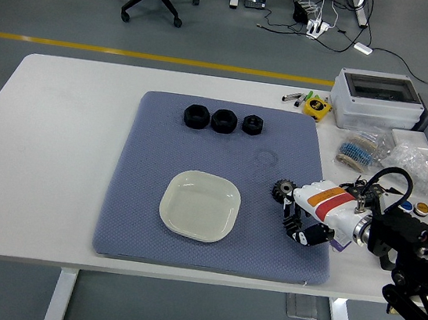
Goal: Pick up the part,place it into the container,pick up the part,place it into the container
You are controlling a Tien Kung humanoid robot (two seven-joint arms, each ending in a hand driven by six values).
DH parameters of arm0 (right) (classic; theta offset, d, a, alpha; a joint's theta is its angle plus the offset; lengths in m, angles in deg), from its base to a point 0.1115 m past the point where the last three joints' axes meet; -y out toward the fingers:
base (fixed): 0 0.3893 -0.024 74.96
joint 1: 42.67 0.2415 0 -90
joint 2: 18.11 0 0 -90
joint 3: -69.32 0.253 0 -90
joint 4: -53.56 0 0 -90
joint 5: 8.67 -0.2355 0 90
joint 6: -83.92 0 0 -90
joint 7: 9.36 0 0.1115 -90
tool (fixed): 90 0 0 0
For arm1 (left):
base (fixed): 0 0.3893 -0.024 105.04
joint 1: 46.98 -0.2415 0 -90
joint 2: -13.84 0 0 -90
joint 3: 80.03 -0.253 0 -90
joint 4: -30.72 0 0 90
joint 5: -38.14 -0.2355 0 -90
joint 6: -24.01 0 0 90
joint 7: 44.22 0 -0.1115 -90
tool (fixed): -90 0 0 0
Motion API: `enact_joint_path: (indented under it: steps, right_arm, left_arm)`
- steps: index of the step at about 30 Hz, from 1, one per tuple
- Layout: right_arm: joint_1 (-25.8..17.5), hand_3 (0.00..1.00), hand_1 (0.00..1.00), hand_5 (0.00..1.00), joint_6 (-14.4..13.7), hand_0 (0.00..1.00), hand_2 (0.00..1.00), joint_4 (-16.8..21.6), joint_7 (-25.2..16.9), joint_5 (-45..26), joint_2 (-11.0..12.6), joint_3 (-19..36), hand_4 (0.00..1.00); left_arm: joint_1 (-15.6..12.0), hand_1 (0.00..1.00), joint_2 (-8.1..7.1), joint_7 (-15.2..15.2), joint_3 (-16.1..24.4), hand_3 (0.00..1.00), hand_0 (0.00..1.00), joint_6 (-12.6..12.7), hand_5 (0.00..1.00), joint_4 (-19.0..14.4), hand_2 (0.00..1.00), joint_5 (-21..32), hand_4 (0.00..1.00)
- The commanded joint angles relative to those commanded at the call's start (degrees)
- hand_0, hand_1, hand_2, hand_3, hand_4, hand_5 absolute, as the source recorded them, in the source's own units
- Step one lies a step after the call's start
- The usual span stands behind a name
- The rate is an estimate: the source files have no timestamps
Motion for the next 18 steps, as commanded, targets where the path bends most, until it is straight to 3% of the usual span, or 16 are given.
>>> enact_joint_path:
  steps: [9, 18]
  right_arm:
    - [0.7, 0.484, 0.362, 0.236, -0.9, 0.183, 0.421, 1.9, -0.1, -0.1, -1.4, 1.0, 0.735]
    - [5.0, 0.483, 0.364, 0.253, -2.0, 0.185, 0.423, 0.6, -0.4, -1.7, -8.1, -1.3, 0.725]
  left_arm:
    - [-0.1, 0.602, -0.04, -0.1, -0.3, 0.723, 0.599, 0.0, 0.711, 0.0, 0.646, 0.3, 0.715]
    - [-0.6, 0.602, -0.10, 0.0, 0.0, 0.722, 0.599, -0.1, 0.711, 0.0, 0.645, -0.1, 0.716]
